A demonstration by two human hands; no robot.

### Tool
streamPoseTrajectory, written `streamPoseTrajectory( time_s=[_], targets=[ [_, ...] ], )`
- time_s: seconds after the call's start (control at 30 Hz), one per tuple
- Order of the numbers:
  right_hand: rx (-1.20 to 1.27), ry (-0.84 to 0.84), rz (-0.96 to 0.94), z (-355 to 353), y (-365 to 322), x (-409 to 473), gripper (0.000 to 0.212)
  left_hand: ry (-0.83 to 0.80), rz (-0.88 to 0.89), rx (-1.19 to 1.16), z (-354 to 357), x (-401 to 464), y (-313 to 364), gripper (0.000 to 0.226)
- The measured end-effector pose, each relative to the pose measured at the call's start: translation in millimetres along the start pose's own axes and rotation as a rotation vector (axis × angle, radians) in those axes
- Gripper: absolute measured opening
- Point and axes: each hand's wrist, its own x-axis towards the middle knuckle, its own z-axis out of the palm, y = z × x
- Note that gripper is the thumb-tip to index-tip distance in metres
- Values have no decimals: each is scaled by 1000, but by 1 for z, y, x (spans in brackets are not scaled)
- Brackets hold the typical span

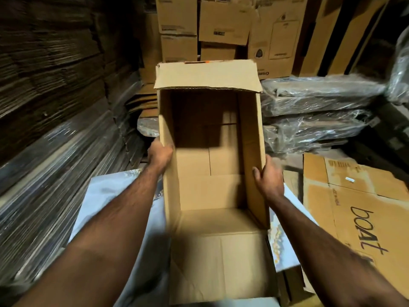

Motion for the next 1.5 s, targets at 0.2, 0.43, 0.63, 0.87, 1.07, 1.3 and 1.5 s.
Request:
streamPoseTrajectory(
  time_s=[0.2, 0.43, 0.63, 0.87, 1.07, 1.3, 1.5],
  targets=[
    [-470, 134, -521, 31, -6, -38, 72, -50, 90, -91, 1, -12, 2, 71],
    [-498, -799, -359, 87, -13, -73, 79, -44, 74, -270, -1, -34, -1, 58],
    [-581, -734, -346, 96, -13, -54, 75, -21, 110, -422, -14, -30, 34, 54],
    [-727, -725, -345, 84, -53, -5, 73, -18, 195, -439, -28, -24, 80, 56],
    [-800, -1113, -69, 66, -55, 23, 77, -17, 187, -453, -40, -26, 104, 47],
    [-610, -661, -406, 48, -65, 48, 60, -1, 242, -409, -27, -36, 113, 46],
    [-584, -93, -454, -3, -95, 110, 76, 5, 298, -402, -22, -38, 104, 53]
  ],
)
